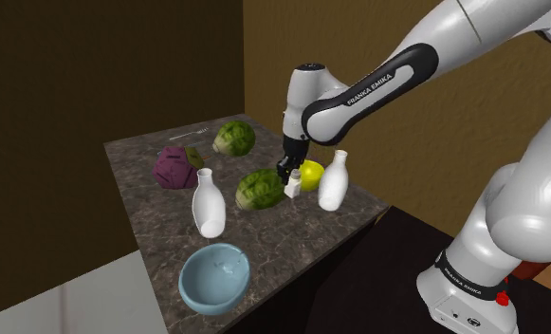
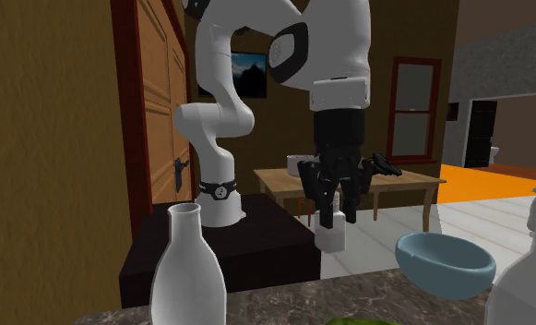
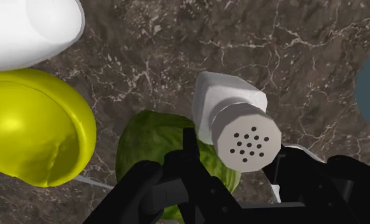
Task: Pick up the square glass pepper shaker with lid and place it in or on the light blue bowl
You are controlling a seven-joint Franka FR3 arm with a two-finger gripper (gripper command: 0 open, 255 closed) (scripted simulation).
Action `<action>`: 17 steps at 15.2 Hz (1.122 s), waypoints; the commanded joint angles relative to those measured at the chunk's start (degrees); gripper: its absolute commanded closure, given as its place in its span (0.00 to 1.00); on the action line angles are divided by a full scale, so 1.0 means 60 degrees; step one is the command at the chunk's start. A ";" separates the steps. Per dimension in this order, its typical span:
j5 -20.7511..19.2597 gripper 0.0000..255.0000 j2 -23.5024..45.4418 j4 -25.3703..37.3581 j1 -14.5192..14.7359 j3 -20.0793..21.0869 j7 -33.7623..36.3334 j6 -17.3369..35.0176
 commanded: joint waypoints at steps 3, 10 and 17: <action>-0.0089 1.00 0.0119 0.0313 0.0353 0.0390 0.0798 -0.0235; -0.0492 1.00 0.0860 0.1387 0.1180 0.1194 0.2680 -0.0698; -0.1085 1.00 0.2001 0.2995 0.2097 0.1767 0.4457 -0.1370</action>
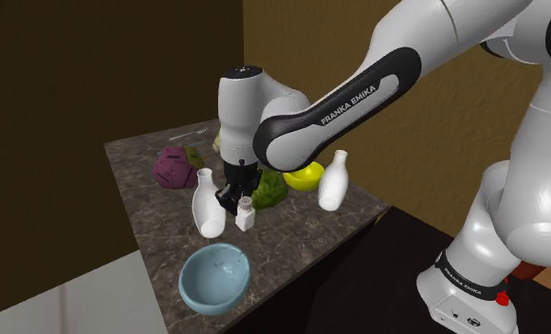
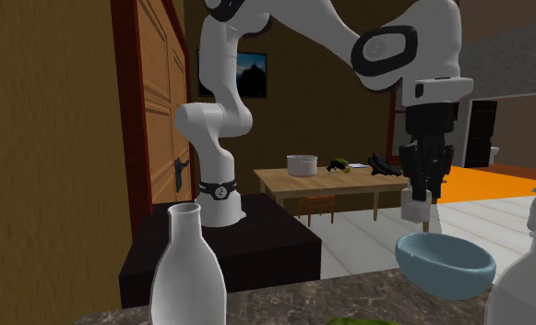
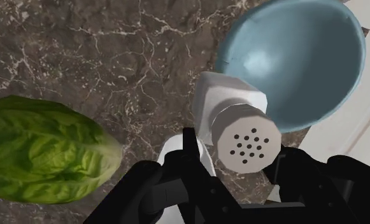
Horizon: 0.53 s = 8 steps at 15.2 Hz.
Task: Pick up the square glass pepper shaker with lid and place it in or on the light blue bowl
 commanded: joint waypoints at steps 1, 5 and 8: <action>-0.0189 1.00 0.0350 0.0478 0.0312 0.0149 0.0555 -0.0198; -0.0568 1.00 0.1190 0.1694 0.0931 0.0330 0.1443 -0.0722; -0.0785 1.00 0.1697 0.2306 0.1264 0.0370 0.1861 -0.0904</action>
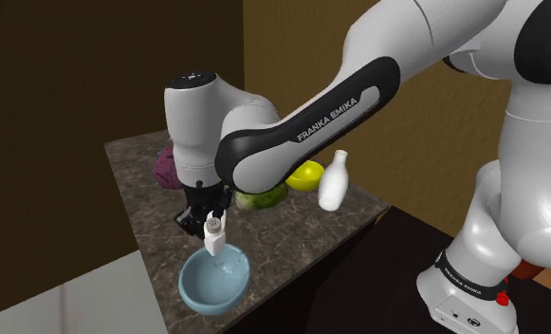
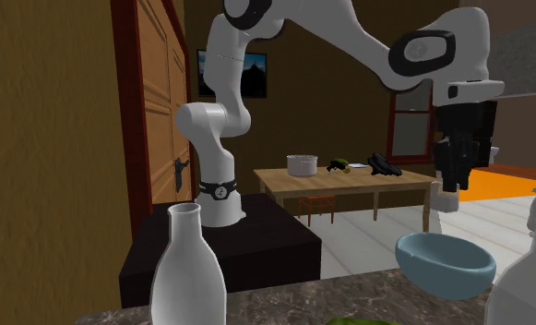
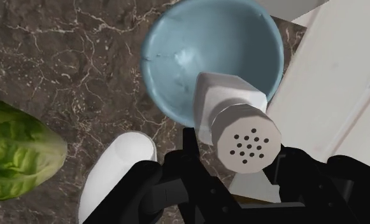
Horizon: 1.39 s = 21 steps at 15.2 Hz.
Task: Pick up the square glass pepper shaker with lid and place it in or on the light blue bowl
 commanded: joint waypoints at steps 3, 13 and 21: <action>-0.0213 1.00 0.0408 0.0061 0.0119 -0.0066 0.0218 0.0302; -0.0665 1.00 0.1164 -0.0224 0.0266 -0.0289 0.0573 0.1284; -0.0781 1.00 0.1365 -0.0261 0.0312 -0.0356 0.0663 0.1509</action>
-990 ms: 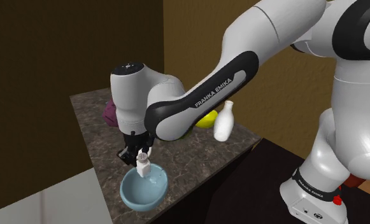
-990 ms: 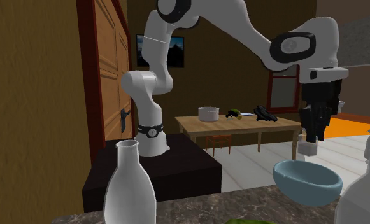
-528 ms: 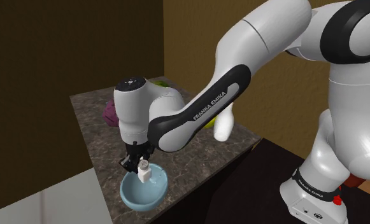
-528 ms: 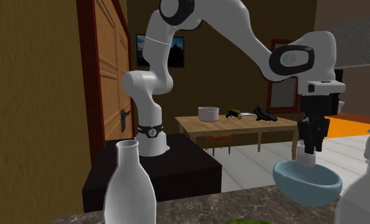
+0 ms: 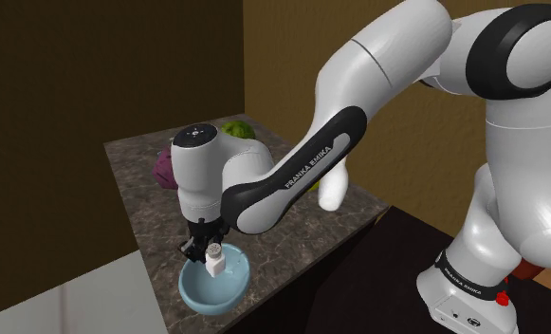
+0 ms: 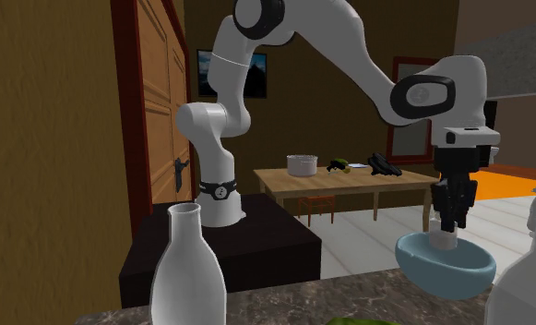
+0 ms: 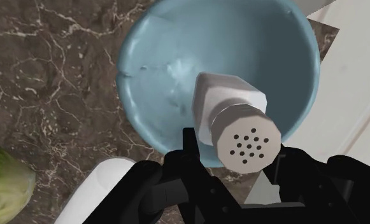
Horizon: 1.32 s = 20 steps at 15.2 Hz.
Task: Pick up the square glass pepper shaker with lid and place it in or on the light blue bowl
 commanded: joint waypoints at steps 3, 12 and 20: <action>-0.0001 0.00 0.0001 -0.0001 0.0001 -0.0001 0.0001 0.0003; 0.0442 0.00 -0.0813 0.0109 -0.0132 0.0260 -0.0279 -0.0873; 0.0442 0.00 -0.0813 0.0108 -0.0131 0.0259 -0.0279 -0.0871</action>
